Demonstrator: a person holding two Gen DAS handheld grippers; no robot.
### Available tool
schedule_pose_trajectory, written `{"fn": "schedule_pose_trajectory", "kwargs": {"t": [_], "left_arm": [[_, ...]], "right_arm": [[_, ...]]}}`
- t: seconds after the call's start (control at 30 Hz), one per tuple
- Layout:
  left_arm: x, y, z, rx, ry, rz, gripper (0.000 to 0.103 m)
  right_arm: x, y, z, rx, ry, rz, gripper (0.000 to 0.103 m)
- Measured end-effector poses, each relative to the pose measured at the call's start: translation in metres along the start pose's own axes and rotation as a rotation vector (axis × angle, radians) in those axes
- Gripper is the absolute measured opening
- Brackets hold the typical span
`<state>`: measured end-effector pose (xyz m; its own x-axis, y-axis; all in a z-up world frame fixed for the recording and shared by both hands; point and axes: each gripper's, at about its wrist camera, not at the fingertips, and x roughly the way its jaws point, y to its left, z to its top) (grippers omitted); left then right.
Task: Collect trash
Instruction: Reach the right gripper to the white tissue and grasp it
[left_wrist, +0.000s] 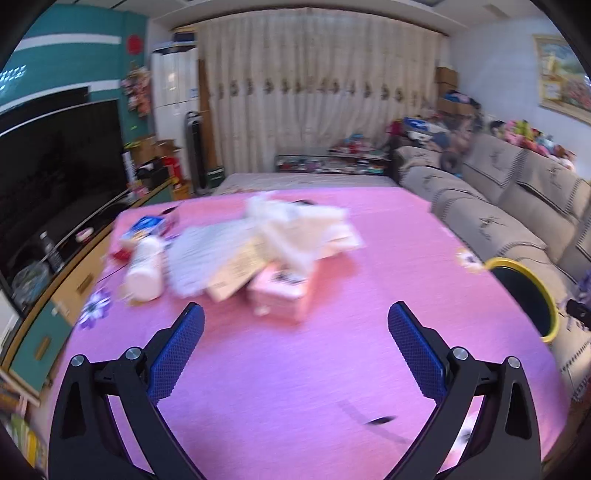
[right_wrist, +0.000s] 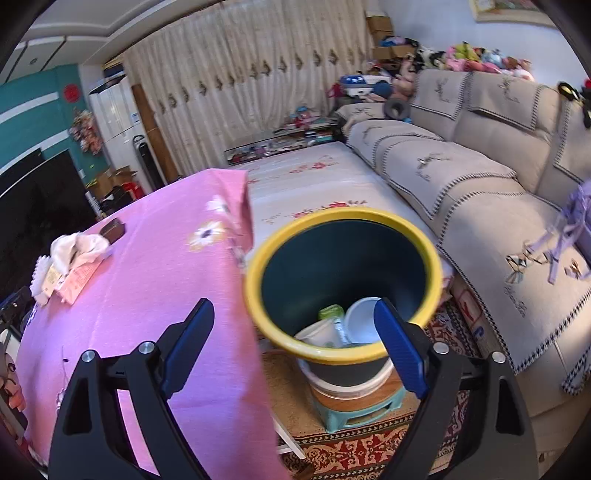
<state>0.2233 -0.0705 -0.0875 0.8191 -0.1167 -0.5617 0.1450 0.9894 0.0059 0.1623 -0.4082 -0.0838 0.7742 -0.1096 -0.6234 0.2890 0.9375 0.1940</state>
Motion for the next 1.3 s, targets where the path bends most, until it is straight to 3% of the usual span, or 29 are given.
{"fn": "schedule_pose_trajectory", "kwargs": {"t": [0.17, 0.33, 0.6, 0.87, 1.07, 1.2, 1.3], "left_arm": [[0.001, 0.060, -0.017, -0.055, -0.014, 0.099, 0.098], [0.003, 0.093, -0.023, -0.129, -0.020, 0.080, 0.098], [-0.002, 0.090, -0.024, -0.132, -0.042, 0.101, 0.098], [-0.004, 0.108, -0.025, -0.233, -0.042, 0.078, 0.098], [-0.001, 0.109, -0.027, -0.254, -0.040, 0.073, 0.098], [-0.001, 0.103, -0.027, -0.227, -0.045, 0.076, 0.098], [-0.001, 0.102, -0.027, -0.218, -0.046, 0.077, 0.098]], "right_arm": [[0.005, 0.044, 0.008, -0.081, 0.014, 0.051, 0.084], [0.011, 0.096, 0.017, -0.164, 0.024, 0.115, 0.084], [0.031, 0.179, 0.043, -0.272, 0.027, 0.259, 0.084], [0.069, 0.279, 0.070, -0.399, 0.036, 0.378, 0.084], [0.111, 0.329, 0.074, -0.446, 0.088, 0.374, 0.084], [0.129, 0.338, 0.068, -0.438, 0.134, 0.377, 0.084], [0.134, 0.343, 0.062, -0.457, 0.149, 0.381, 0.070]]}}
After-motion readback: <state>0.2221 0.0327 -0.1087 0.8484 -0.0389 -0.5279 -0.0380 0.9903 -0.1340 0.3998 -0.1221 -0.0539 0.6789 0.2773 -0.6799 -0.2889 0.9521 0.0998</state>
